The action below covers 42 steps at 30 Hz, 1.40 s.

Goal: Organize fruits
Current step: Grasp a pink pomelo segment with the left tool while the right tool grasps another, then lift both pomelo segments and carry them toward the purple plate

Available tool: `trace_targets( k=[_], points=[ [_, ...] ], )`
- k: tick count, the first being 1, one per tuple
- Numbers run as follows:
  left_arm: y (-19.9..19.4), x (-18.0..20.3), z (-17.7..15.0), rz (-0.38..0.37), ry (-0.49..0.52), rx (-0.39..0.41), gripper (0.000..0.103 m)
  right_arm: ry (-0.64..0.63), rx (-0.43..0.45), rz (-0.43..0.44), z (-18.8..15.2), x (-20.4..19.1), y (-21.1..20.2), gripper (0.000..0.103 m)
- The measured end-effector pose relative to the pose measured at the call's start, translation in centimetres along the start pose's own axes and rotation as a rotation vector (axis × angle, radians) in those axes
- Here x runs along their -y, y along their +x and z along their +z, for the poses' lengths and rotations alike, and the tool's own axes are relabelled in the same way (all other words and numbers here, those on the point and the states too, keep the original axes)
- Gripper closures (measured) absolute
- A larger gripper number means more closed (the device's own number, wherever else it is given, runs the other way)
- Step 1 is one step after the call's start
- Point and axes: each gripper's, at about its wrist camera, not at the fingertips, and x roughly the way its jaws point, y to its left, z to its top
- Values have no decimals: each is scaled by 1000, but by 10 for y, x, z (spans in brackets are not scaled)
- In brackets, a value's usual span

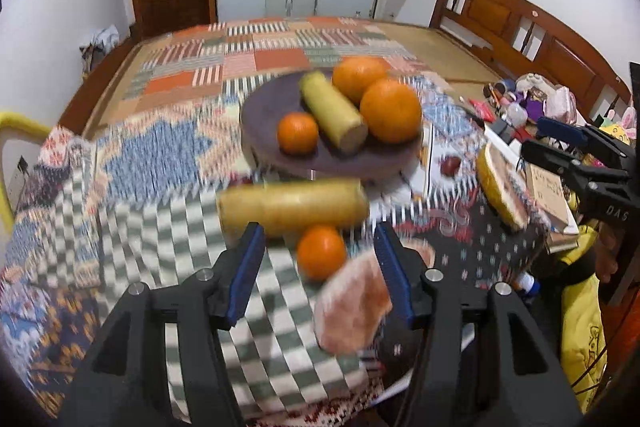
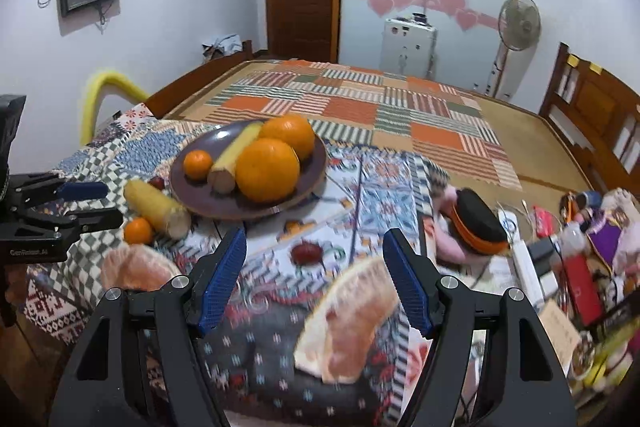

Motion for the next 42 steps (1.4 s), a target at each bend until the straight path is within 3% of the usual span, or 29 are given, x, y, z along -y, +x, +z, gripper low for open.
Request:
trace_targets(
  k=[7, 18, 21, 24, 28, 30, 36, 40, 42],
  points=[
    [15, 7, -39, -35, -23, -60, 46, 33, -54, -24, -34, 6, 6, 35],
    [12, 25, -51, -34, -12, -40, 46, 112, -108, -10, -57, 21, 26, 35],
    [12, 32, -53, -20, 4, -38, 46, 119, -119, 3, -61, 23, 31, 46],
    [9, 37, -56, -31, 9, -41, 50, 110, -112, 11, -62, 20, 28, 54],
    [5, 47, -59, -99, 15, -62, 67, 113, -111, 22, -66, 22, 22, 56],
    [4, 54, -61, -108, 36, -64, 68, 110, -111, 32, -69, 23, 18, 57],
    [12, 65, -54, -82, 55, -73, 66, 92, -124, 44, -77, 24, 5, 57],
    [16, 63, -47, -109, 25, -86, 47, 103, -135, 53, -78, 28, 1, 57],
    [19, 64, -43, -91, 29, -85, 46, 114, -137, 63, -76, 31, 3, 56]
  ],
)
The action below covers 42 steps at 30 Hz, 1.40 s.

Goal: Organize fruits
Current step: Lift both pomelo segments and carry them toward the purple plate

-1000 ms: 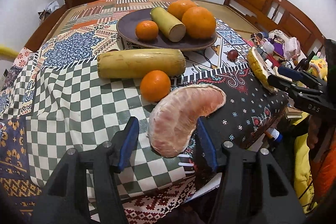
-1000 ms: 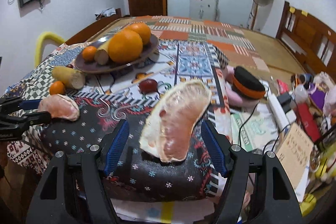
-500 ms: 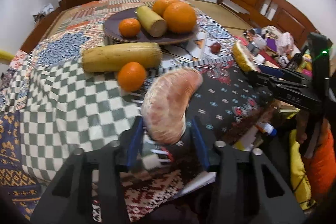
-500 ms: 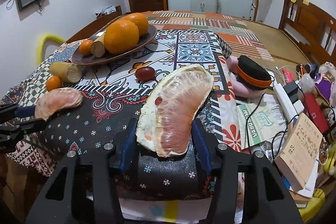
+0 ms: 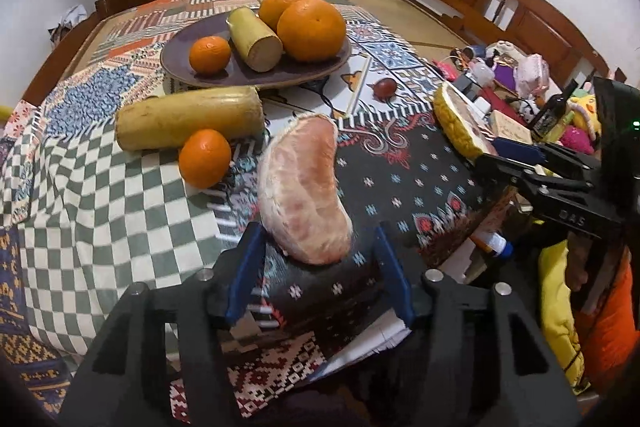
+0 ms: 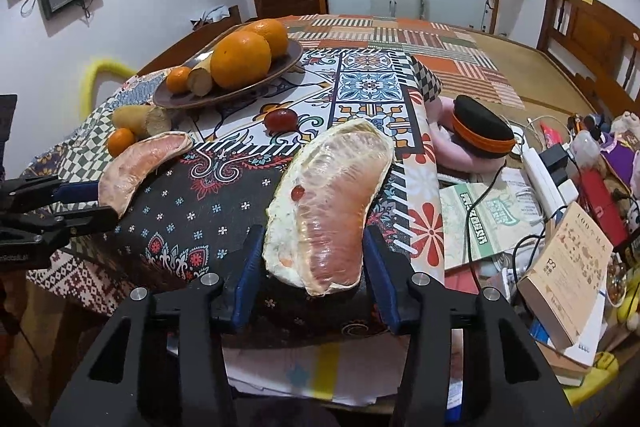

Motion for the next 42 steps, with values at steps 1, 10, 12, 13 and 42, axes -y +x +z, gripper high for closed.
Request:
trace_targets(
  k=[1, 10, 12, 13, 42],
  points=[
    [2, 0, 2, 2, 1, -3, 46, 4, 2, 4, 1, 1, 1, 55],
    [19, -4, 23, 11, 2, -7, 46, 21, 14, -14, 22, 3, 18, 45],
    [23, -3, 27, 16, 9, -7, 46, 20, 15, -20, 25, 3, 22, 40],
    [24, -2, 29, 20, 14, -6, 46, 21, 15, -22, 26, 4, 23, 40],
    [-8, 0, 37, 59, 3, 118, 59, -1, 124, -1, 39, -10, 4, 51]
  ],
)
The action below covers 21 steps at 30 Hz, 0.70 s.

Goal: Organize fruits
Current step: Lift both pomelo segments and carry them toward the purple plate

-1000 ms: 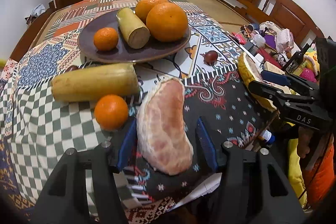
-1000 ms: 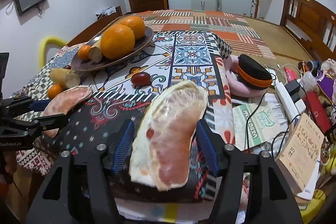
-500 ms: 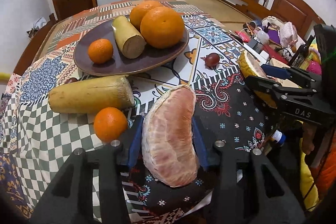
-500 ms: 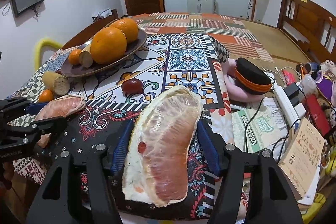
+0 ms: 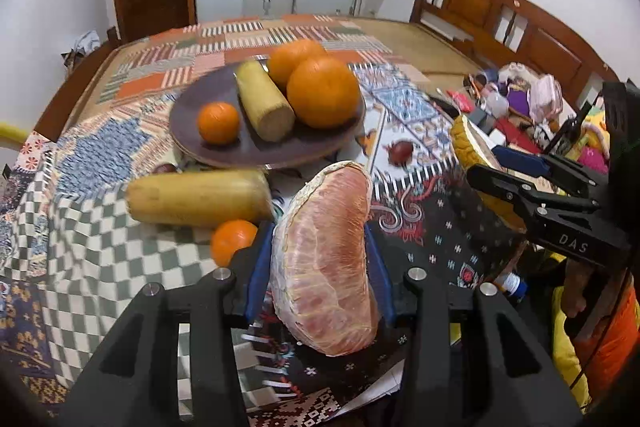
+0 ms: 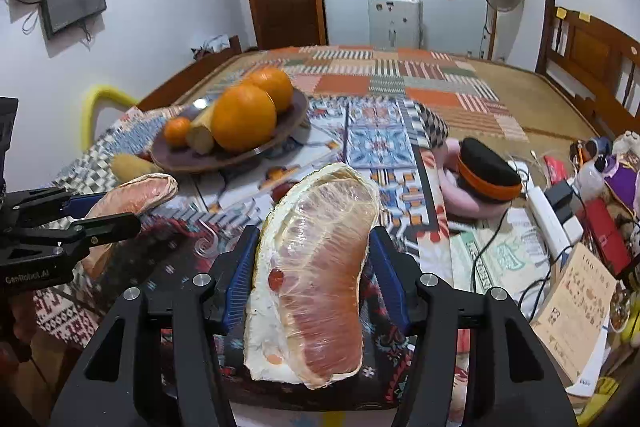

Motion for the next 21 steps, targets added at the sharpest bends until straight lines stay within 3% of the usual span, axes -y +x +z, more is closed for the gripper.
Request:
trace_targets(
  k=[12, 21],
  points=[
    [-36, -32, 36, 69, -48, 124, 59, -28, 94, 19, 36, -14, -12, 51],
    [-32, -54, 63, 108, -56, 159, 59, -55, 142, 46, 65, -29, -1, 51]
  ],
)
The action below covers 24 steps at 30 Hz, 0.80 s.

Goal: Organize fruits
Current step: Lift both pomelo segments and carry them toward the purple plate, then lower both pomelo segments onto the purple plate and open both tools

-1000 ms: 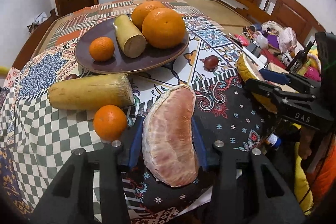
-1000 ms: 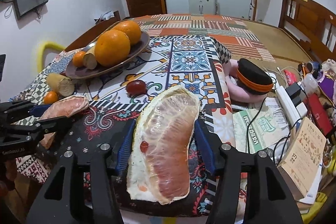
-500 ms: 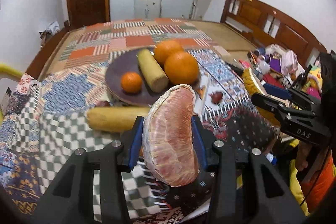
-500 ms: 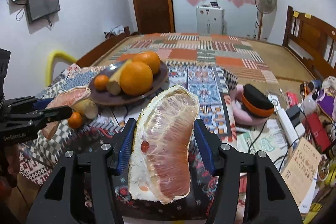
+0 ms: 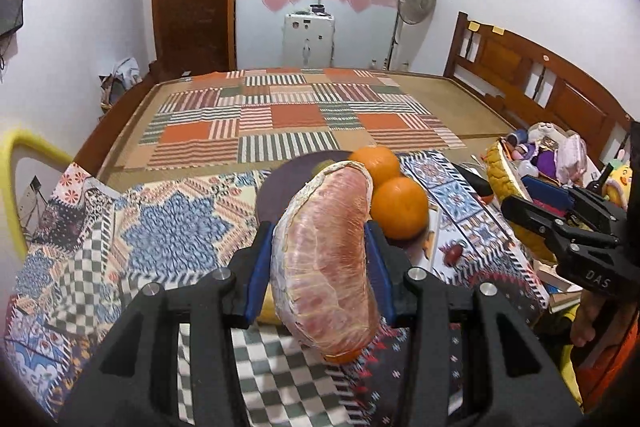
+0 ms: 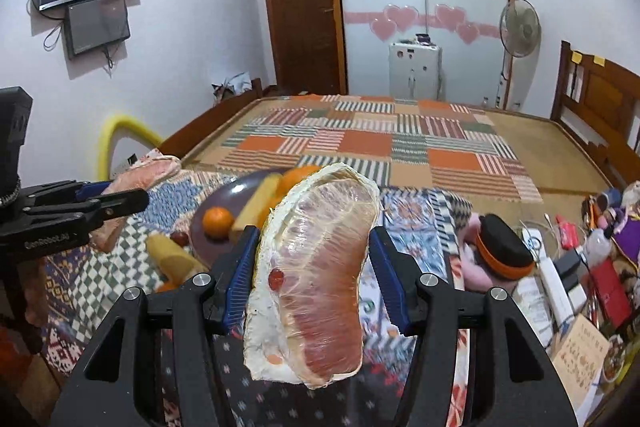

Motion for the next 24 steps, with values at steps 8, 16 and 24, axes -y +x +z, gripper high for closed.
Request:
trace_targets(
  k=[8, 16, 24],
  points=[
    [34, -8, 11, 9, 14, -14, 59, -46, 20, 14, 16, -14, 25, 51],
    [73, -19, 21, 20, 16, -45, 59, -83, 16, 24, 25, -18, 50, 51],
    [111, -29, 26, -2, -12, -118, 59, -94, -3, 24, 30, -17, 70, 51]
  ],
)
